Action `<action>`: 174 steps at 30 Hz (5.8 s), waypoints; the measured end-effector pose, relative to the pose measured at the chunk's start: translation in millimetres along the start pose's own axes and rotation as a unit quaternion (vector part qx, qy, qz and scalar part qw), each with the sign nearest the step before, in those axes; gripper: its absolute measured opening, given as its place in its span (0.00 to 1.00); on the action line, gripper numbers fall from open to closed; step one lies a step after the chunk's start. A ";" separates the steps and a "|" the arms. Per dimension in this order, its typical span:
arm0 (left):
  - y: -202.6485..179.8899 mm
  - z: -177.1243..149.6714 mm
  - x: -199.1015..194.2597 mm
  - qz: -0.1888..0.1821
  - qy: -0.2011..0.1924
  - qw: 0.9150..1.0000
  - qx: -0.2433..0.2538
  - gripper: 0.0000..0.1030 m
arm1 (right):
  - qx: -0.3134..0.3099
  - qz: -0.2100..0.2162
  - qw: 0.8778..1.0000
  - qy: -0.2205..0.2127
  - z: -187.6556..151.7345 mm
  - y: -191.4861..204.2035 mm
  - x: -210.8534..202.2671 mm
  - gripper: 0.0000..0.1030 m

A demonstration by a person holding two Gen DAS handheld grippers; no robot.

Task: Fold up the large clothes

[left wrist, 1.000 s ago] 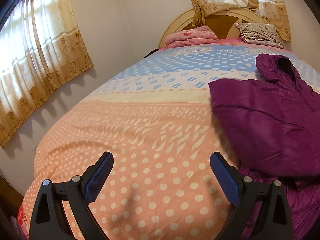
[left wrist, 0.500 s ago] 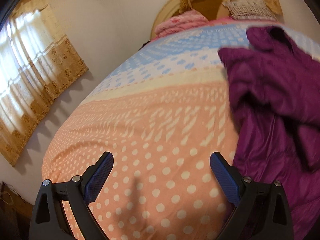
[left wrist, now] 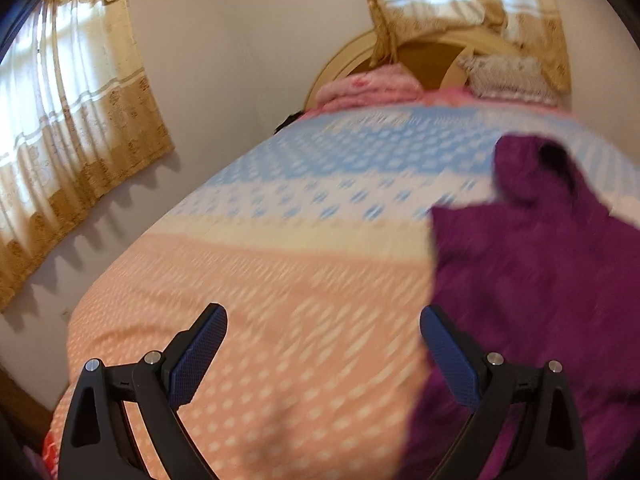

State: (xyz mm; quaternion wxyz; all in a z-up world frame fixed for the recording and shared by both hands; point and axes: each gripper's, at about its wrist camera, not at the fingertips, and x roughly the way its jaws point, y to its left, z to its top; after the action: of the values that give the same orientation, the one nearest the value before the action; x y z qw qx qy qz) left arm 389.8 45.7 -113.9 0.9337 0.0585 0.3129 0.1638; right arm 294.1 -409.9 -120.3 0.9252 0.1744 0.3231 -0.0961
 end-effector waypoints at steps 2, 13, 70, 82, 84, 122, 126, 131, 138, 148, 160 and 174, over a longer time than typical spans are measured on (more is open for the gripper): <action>-19.7 13.5 -2.4 -0.024 -0.012 1.000 -0.003 0.95 | -0.011 0.015 1.000 -0.001 9.1 13.1 7.3 0.31; -106.2 -6.1 59.7 -0.024 0.049 0.997 0.046 0.95 | -0.043 0.037 0.997 0.059 -12.3 54.0 84.1 0.22; -126.1 36.6 168.9 -0.097 0.156 0.982 -0.046 0.99 | 0.004 -0.037 0.998 0.055 50.0 46.9 184.9 0.19; -123.9 34.8 167.5 -0.098 0.155 0.982 -0.048 0.99 | -0.007 -0.052 0.997 0.052 49.0 51.1 185.3 0.18; -125.2 35.0 167.0 -0.098 0.156 0.982 -0.048 0.99 | -0.008 -0.053 0.997 0.052 49.0 51.4 185.6 0.18; -156.9 192.5 224.0 -0.196 0.132 0.970 -0.060 0.99 | -0.051 0.056 0.993 0.088 204.1 134.7 264.6 0.70; -172.8 197.9 259.1 -0.211 0.157 0.960 -0.093 0.99 | -0.052 0.071 0.991 0.100 215.2 150.9 311.1 0.71; -201.5 194.2 287.9 -0.225 0.176 0.956 -0.059 0.80 | -0.068 0.080 0.986 0.132 215.9 165.5 365.9 0.71; -227.5 184.8 275.0 -0.282 0.157 0.947 0.007 0.02 | -0.135 0.091 0.976 0.142 202.3 176.7 376.4 0.08; -188.1 194.9 170.1 -0.313 0.019 0.949 0.030 0.01 | -0.188 0.093 0.978 0.021 191.5 171.7 268.6 0.05; -208.2 193.5 242.4 -0.204 0.107 0.973 0.014 0.10 | -0.172 0.070 0.981 0.058 200.3 174.9 280.6 0.77; -235.8 200.1 299.5 -0.308 0.145 0.940 -0.001 0.07 | -0.155 0.122 0.965 0.175 224.3 209.9 409.4 0.16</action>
State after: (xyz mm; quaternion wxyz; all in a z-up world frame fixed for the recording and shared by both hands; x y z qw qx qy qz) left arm 798.8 -74.7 -173.6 0.8831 -0.0659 0.4475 -0.1248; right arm 798.0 -329.6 -160.3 0.8748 0.0815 0.4668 0.1005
